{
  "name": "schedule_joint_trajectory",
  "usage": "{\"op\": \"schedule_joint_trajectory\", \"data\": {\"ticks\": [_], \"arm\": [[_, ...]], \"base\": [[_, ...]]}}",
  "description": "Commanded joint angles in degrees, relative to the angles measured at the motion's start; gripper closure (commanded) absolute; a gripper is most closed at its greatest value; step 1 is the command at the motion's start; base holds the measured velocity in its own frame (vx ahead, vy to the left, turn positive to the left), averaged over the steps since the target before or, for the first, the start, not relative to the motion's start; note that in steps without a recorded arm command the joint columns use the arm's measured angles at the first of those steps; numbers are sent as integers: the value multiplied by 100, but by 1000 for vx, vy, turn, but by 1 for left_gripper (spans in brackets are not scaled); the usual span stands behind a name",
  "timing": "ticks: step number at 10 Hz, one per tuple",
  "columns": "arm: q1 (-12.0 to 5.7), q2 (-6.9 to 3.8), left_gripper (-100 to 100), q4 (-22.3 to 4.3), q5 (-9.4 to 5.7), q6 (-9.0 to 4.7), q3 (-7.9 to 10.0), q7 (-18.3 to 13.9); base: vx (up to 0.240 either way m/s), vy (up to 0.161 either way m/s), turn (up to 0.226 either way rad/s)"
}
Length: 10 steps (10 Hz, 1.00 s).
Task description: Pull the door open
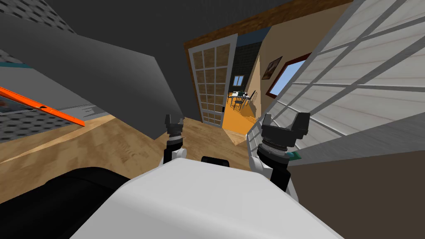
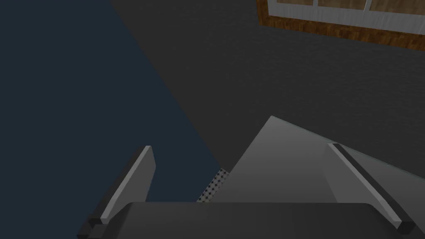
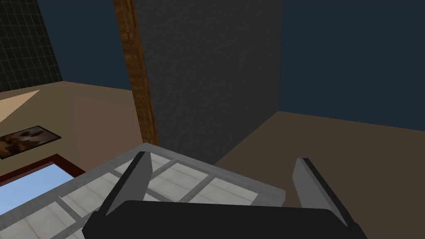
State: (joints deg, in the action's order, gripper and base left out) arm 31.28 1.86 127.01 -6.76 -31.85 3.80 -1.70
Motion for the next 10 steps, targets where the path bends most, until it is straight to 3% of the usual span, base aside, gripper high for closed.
{"op": "schedule_joint_trajectory", "data": {"ticks": [1, 10], "arm": [[-55, -86, -100, -178, 51, -35, 35, 180], [-376, -419, -100, -1209, 346, -236, 239, 1223]], "base": [[57, -32, -78], [127, -33, -69]]}}
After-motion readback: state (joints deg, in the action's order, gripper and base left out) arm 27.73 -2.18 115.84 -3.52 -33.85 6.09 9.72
